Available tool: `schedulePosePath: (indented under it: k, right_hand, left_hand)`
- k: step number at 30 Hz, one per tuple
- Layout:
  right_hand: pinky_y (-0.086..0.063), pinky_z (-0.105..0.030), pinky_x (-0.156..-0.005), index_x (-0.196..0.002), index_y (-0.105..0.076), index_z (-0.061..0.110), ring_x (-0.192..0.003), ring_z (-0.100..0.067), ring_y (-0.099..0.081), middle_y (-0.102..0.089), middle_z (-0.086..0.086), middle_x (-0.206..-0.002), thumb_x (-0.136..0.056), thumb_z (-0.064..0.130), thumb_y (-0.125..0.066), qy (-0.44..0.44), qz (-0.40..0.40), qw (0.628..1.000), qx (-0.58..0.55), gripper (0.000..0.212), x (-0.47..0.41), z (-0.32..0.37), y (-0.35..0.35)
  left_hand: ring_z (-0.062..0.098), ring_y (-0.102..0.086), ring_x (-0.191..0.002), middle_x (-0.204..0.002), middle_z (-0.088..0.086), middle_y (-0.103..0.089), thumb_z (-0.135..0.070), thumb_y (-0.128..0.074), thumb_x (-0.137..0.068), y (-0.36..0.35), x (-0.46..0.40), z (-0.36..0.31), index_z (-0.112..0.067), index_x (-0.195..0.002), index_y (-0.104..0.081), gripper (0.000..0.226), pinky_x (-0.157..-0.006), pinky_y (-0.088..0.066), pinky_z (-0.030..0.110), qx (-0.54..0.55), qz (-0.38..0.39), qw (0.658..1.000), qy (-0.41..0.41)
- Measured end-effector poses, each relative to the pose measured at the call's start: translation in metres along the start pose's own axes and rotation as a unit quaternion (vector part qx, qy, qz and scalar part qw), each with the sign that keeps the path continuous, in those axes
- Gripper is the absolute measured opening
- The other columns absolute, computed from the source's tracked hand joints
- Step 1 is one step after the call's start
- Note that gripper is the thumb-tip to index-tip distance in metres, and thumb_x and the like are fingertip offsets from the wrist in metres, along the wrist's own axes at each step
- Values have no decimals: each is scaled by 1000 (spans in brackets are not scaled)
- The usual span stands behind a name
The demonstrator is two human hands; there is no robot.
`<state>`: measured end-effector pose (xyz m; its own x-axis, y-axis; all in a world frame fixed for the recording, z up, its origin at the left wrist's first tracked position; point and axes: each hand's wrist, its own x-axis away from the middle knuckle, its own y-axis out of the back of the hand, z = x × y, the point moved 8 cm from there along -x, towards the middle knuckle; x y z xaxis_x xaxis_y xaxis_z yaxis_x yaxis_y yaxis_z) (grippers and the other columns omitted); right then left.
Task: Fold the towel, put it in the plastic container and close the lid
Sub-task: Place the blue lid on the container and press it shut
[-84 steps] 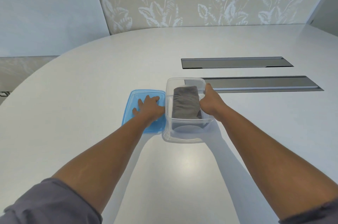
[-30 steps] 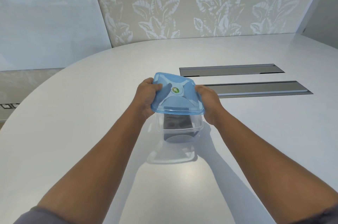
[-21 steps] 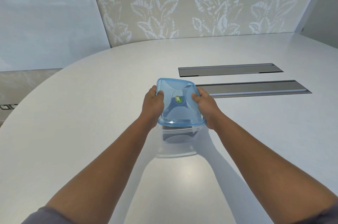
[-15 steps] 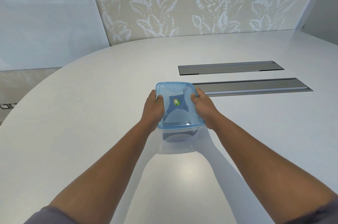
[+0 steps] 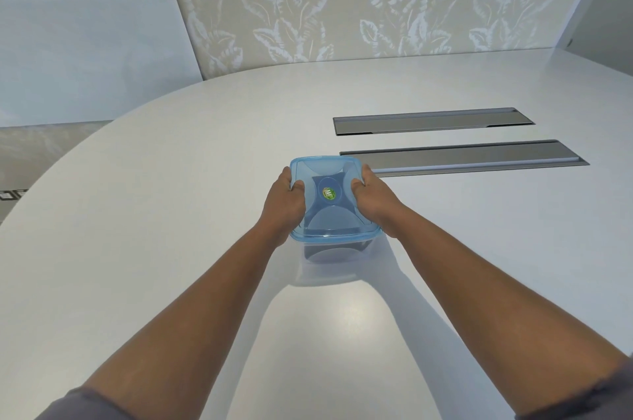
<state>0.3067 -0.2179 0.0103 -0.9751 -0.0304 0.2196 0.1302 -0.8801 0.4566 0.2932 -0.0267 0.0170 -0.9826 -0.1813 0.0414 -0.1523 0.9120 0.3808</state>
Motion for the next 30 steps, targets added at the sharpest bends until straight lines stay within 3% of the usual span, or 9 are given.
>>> schedulePosePath:
  k: [6, 9, 11, 14, 17, 22, 25, 27, 30]
  right_hand:
    - [-19, -36, -126, -166, -7, 19, -159, -22, -17, -11, 0, -174, -112, 23, -26, 64, -26, 994, 85, 57, -3, 4, -1]
    - [-20, -35, -124, -166, -14, 13, -157, -25, -19, -15, -7, -173, -112, 21, -25, 87, -34, 985, 147, 55, -4, 6, -3]
    - [-20, -35, -123, -166, -14, 13, -158, -26, -18, -12, -7, -174, -112, 24, -25, 89, -34, 981, 168, 55, -5, 7, -4]
    - [-23, -38, -122, -166, -7, 16, -158, -27, -18, 6, -4, -175, -112, 35, -26, 78, -13, 977, 198, 60, -4, 7, -7]
    - [-31, -42, -118, -166, -3, 14, -156, -26, -26, 16, 3, -174, -111, 40, -27, 83, 0, 964, 254, 65, -2, 10, -8]
    - [-29, -43, -120, -165, -1, 11, -158, -23, -21, 13, 3, -174, -111, 42, -23, 82, 11, 947, 311, 67, -2, 13, -8]
    - [-29, -43, -120, -165, -2, 11, -157, -25, -23, 11, 2, -175, -110, 43, -23, 77, 13, 945, 318, 67, 0, 15, -9]
    - [-32, -44, -117, -166, -1, 12, -155, -27, -27, 12, 3, -174, -111, 43, -23, 77, 13, 944, 320, 67, 2, 15, -9]
    - [-35, -45, -115, -166, 1, 15, -153, -27, -31, 15, 5, -174, -111, 45, -20, 67, 11, 945, 320, 67, 4, 14, -8]
  left_hand:
    - [22, -59, -107, -133, 1, -62, -22, -38, -108, 4, 0, 1, -9, -138, -50, 35, -86, -45, 31, -51, -35, 998, -34]
    - [25, -62, -105, -119, -1, -66, -18, -40, -107, 7, 4, -2, -12, -127, -58, 27, -79, -47, 29, -63, -62, 993, -79]
    - [27, -60, -116, -125, 3, -65, -18, -40, -106, 7, 2, -5, -14, -129, -57, 29, -88, -48, 28, -84, -59, 989, -107]
    - [21, -24, -154, -169, 1, -21, -32, -38, -109, -5, -3, -8, -14, -160, -28, 55, -115, -24, 26, -188, 20, 974, -123]
    - [20, -21, -155, -172, -5, 10, -57, -34, -104, -13, -2, -8, -18, -165, -3, 79, -114, -32, 39, -313, 76, 942, -92]
    - [20, -32, -151, -173, -6, 1, -64, -31, -100, -7, -1, -20, -17, -164, -9, 82, -106, -41, 41, -419, 42, 903, -85]
    - [21, -41, -145, -168, -5, -23, -54, -32, -102, -2, -2, -29, -17, -158, -30, 67, -100, -42, 39, -434, 18, 896, -94]
    - [27, -57, -126, -143, -1, -50, -46, -32, -103, 1, -7, -40, -14, -137, -51, 50, -85, -42, 37, -444, -15, 888, -119]
    - [32, -61, -107, -125, 7, -52, -32, -39, -105, -3, -18, -53, -9, -123, -53, 32, -76, -39, 36, -458, -16, 880, -127]
